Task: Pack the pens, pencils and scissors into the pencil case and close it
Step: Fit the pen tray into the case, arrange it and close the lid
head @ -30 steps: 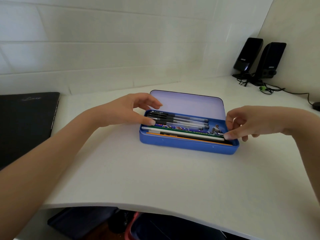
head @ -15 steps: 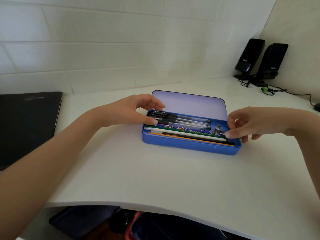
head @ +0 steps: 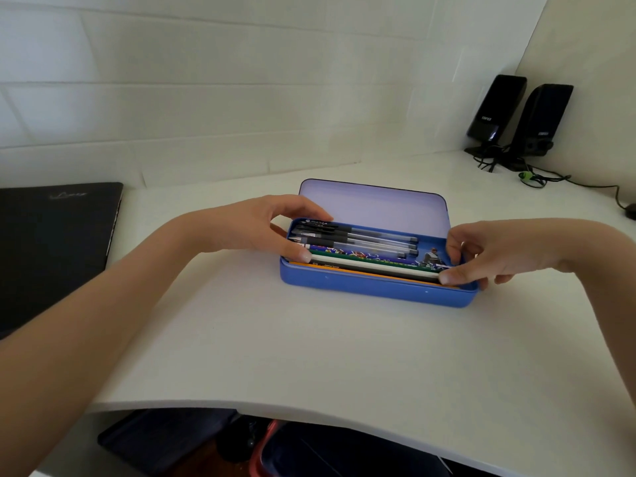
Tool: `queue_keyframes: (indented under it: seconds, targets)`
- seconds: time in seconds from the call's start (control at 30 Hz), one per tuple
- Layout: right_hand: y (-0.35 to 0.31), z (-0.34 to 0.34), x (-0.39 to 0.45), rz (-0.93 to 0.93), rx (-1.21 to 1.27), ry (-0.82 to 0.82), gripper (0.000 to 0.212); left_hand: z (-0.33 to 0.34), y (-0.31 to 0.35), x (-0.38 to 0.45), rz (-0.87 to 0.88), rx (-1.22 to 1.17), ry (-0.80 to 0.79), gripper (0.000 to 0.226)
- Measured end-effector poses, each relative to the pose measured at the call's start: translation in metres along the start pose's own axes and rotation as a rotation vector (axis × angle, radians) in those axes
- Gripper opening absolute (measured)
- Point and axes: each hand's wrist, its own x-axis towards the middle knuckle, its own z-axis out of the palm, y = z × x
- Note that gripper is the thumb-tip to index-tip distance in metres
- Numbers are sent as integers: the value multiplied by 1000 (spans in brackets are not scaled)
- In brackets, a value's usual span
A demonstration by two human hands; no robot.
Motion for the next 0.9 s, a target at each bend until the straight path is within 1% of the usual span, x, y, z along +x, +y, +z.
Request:
queue_keyframes:
  seconds: [0.27, 0.37, 0.63, 0.7, 0.8, 0.87, 0.9]
  targets:
    - [11, -4, 1, -59, 93, -31, 28, 0, 4, -3, -28, -20, -38, 63]
    - [9, -2, 3, -59, 83, -26, 30, 0, 5, -4, -36, -21, -69, 65]
    - [7, -1, 2, -53, 33, -27, 33, -1, 5, -6, -60, -1, -81, 64]
    - [7, -1, 1, -55, 44, -31, 39, -1, 5, -5, -62, 6, -72, 64]
    - [8, -2, -3, -64, 68, -29, 65, -1, 7, -5, -52, 12, -54, 60]
    - [9, -5, -5, -77, 72, -9, 71, -1, 7, -5, -43, 37, -42, 51]
    - [9, -6, -5, -83, 82, 14, 71, -1, 7, -5, -43, 57, -31, 44]
